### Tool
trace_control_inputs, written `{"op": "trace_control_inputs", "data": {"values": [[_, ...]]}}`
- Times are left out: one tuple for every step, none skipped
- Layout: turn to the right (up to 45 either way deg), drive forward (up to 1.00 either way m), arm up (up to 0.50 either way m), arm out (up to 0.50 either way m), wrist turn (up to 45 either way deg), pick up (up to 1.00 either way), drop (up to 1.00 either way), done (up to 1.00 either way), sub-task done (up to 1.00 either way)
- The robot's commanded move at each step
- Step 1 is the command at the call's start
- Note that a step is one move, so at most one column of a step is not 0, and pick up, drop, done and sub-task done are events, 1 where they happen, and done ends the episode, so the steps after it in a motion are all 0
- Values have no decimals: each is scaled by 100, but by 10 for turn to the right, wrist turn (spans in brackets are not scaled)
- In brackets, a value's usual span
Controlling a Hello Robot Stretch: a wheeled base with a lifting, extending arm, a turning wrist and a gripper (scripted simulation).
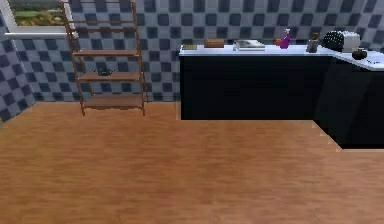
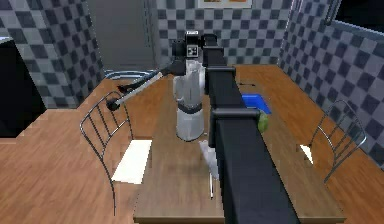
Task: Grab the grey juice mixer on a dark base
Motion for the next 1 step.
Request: {"op": "trace_control_inputs", "data": {"values": [[0, 0, 0, 0, 450, 0, 0, 0, 0]]}}
